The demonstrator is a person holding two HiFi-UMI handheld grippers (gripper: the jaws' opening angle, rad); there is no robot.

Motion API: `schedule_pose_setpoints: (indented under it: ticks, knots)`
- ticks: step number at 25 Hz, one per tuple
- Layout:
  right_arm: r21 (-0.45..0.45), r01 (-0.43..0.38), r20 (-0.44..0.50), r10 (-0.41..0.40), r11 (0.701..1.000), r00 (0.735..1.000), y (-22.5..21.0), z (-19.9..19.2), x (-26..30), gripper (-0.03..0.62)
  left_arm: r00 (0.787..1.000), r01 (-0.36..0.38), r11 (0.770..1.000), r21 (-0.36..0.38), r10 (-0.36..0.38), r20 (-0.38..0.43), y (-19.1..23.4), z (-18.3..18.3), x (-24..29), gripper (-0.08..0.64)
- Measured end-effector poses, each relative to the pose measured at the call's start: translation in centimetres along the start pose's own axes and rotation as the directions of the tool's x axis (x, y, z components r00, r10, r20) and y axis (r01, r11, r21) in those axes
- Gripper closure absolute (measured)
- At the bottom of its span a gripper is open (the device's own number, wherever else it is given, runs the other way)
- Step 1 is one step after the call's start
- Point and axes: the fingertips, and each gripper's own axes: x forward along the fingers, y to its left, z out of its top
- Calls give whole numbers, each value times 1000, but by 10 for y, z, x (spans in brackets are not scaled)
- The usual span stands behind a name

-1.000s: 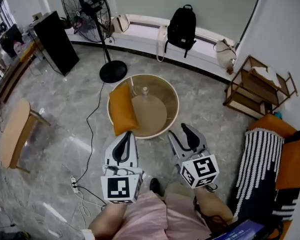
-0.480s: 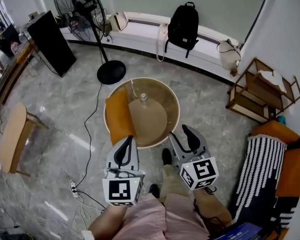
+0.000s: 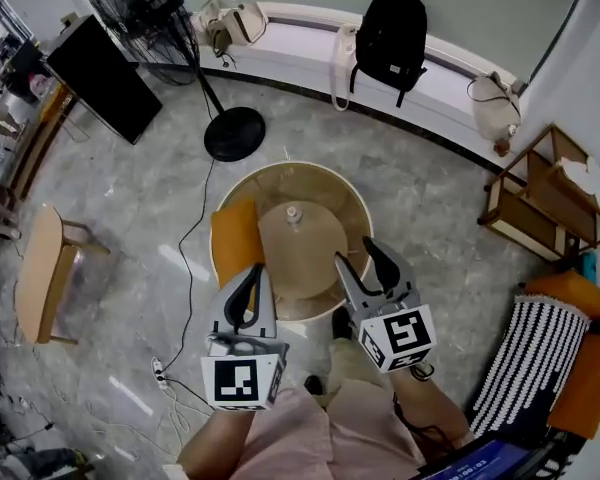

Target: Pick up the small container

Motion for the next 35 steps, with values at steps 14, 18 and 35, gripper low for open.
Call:
schedule_pose_setpoints:
  ticks: [14, 18, 35]
  knots:
    - [-49, -151, -12, 151, 987, 988, -19, 32, 106, 385, 985, -174, 984, -27, 174, -11, 62, 16, 65, 548]
    - [-53, -159, -38, 157, 986, 987, -19, 21, 131, 382, 984, -175, 984, -44, 174, -31, 78, 2, 84, 548]
    - [-120, -189, -193, 164, 975, 967, -18, -116, 234, 345, 982, -95, 987, -129, 72, -172, 124, -124, 178, 548]
